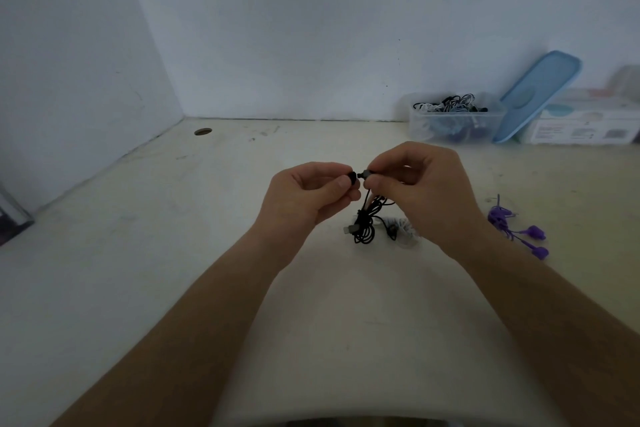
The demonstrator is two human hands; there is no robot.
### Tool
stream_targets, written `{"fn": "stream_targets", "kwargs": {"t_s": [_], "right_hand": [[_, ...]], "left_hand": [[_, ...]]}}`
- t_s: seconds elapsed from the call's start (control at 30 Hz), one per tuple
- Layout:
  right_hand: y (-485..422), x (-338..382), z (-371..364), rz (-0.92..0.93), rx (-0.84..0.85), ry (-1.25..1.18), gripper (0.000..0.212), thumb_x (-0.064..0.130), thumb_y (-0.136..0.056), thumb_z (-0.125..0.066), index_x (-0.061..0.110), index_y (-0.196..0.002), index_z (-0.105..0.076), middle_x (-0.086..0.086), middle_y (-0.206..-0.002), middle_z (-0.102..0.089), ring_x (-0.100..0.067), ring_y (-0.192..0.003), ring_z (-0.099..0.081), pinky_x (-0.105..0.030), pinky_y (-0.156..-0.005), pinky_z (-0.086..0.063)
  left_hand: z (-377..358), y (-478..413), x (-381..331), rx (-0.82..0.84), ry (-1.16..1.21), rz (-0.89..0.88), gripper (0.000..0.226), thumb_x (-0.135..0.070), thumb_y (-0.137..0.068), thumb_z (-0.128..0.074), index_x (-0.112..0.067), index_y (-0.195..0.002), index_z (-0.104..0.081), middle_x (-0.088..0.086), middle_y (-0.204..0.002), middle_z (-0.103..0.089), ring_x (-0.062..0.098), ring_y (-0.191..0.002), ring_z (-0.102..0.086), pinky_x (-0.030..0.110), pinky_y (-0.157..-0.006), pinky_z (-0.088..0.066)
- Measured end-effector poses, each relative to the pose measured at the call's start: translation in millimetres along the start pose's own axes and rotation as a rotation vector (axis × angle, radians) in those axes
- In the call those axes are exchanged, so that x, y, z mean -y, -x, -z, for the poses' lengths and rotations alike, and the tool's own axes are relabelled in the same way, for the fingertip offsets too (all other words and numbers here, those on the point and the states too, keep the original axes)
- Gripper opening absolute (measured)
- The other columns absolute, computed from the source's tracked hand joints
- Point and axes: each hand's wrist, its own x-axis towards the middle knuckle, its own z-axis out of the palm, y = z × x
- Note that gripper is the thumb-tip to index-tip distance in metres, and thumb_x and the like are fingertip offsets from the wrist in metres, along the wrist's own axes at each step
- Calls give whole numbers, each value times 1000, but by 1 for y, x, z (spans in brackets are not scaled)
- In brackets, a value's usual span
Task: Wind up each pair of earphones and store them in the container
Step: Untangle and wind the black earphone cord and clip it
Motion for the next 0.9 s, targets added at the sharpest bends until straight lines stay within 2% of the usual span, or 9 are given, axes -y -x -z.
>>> {"fn": "stream_targets", "kwargs": {"t_s": [0.5,0.9], "right_hand": [[1,0,-1,-8,18,0,21,0,-78,-79,20,-81,-74,-2,-78,-76,-19,-74,-75,-44,-79,-61],[1,1,1,5,29,37,18,1,-78,-79,18,-82,-74,0,-76,-76,-16,-70,-74,-33,-72,-62]], "left_hand": [[0,1,-2,8,-61,-16,11,2,-87,-68,-4,-96,-71,16,-90,-76,22,-82,-73,24,-75,-57],[1,1,-4,37,-54,1,15,5,-88,-64,-4,-96,-71,14,-90,-76,21,-80,-74,24,-76,-59]]}}
